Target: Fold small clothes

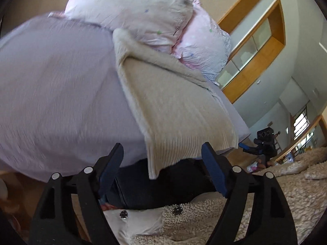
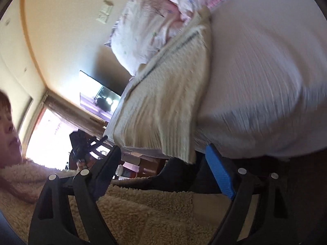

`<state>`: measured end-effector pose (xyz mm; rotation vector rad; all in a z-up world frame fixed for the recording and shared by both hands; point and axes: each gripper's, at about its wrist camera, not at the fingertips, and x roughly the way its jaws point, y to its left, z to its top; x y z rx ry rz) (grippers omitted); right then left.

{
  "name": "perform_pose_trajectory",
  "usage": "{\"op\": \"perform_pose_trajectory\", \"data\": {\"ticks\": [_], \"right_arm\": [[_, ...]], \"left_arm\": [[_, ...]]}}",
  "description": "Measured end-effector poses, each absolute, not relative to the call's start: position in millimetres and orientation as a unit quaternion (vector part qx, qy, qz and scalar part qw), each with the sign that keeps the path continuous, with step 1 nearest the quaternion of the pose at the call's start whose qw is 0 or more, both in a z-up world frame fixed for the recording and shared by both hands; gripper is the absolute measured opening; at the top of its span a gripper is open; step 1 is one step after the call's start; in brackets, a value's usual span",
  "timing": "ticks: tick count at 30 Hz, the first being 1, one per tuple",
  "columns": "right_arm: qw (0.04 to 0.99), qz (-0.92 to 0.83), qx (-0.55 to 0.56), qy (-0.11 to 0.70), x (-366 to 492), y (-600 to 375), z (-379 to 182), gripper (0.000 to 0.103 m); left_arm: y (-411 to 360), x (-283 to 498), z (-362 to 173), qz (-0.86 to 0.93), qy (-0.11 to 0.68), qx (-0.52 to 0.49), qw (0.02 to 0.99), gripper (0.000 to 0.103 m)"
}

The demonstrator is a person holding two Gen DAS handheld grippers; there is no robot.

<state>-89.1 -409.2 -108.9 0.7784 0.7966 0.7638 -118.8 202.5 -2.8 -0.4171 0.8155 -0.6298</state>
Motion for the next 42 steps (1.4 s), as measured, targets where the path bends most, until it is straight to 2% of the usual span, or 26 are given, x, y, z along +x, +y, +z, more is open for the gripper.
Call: {"op": "perform_pose_trajectory", "data": {"ticks": [1,4,5,6,7,8,9,10,11,14,17,22,25,29,31,32,34,35,36,37,38,39,42], "right_arm": [[0.772,0.362,0.374,0.366,-83,-406,-116,0.084],[0.757,0.377,0.382,0.372,-67,-390,-131,0.071],[0.754,0.382,0.384,0.373,-63,-385,-134,0.061],[0.746,0.394,0.389,0.371,-59,-378,-138,0.044],[0.743,0.401,0.390,0.368,-58,-375,-140,0.033],[0.743,0.408,0.388,0.362,-58,-372,-140,0.015],[0.744,0.411,0.386,0.358,-59,-371,-140,0.011],[0.745,0.419,0.383,0.350,-61,-370,-136,0.010],[0.746,0.424,0.382,0.344,-62,-371,-131,0.010],[0.758,0.443,0.372,0.301,-64,-378,-95,0.009],[0.784,0.459,0.338,0.246,-47,-386,-40,0.009],[0.841,0.423,0.284,0.181,38,-388,37,0.009],[0.859,0.372,0.302,0.179,118,-386,53,0.009],[0.881,0.269,0.325,0.212,206,-389,30,0.009],[0.880,0.197,0.343,0.263,234,-395,2,0.010],[0.870,0.167,0.358,0.294,246,-397,-13,0.016],[0.856,0.131,0.384,0.320,253,-403,-29,0.049],[0.856,0.142,0.398,0.297,245,-407,-30,0.078],[0.862,0.162,0.406,0.255,233,-412,-28,0.093],[0.868,0.174,0.406,0.227,222,-415,-27,0.096],[0.872,0.188,0.405,0.201,212,-418,-25,0.099],[0.871,0.200,0.406,0.189,208,-420,-25,0.101],[0.855,0.232,0.430,0.171,201,-428,-32,0.102]], "left_arm": [[202,-116,-10,-0.302,0.390,-0.214,0.843,0.078],[186,-102,-35,-0.303,0.415,-0.235,0.825,0.075],[180,-99,-38,-0.301,0.420,-0.234,0.824,0.071],[175,-96,-41,-0.302,0.423,-0.237,0.821,0.065],[170,-92,-45,-0.306,0.426,-0.249,0.814,0.061],[167,-89,-47,-0.309,0.426,-0.262,0.809,0.047],[165,-86,-48,-0.312,0.428,-0.273,0.803,0.023],[162,-83,-50,-0.312,0.438,-0.281,0.795,0.010],[161,-84,-51,-0.311,0.442,-0.284,0.792,0.006],[162,-85,-29,-0.328,0.423,-0.303,0.788,0.006],[165,-73,19,-0.340,0.372,-0.295,0.812,0.006],[168,19,86,-0.288,0.302,-0.286,0.863,0.006],[165,84,93,-0.249,0.299,-0.314,0.866,0.006],[151,171,77,-0.178,0.310,-0.308,0.882,0.006],[149,209,49,-0.146,0.351,-0.329,0.864,0.006],[153,217,37,-0.138,0.371,-0.345,0.851,0.007],[161,226,15,-0.143,0.394,-0.402,0.814,0.012],[170,221,9,-0.160,0.383,-0.441,0.796,0.021],[178,215,9,-0.169,0.373,-0.463,0.787,0.032],[186,208,11,-0.171,0.364,-0.472,0.785,0.051],[195,197,16,-0.161,0.353,-0.469,0.793,0.063],[200,190,20,-0.150,0.350,-0.458,0.803,0.066],[209,178,22,-0.133,0.379,-0.418,0.815,0.066]]}}
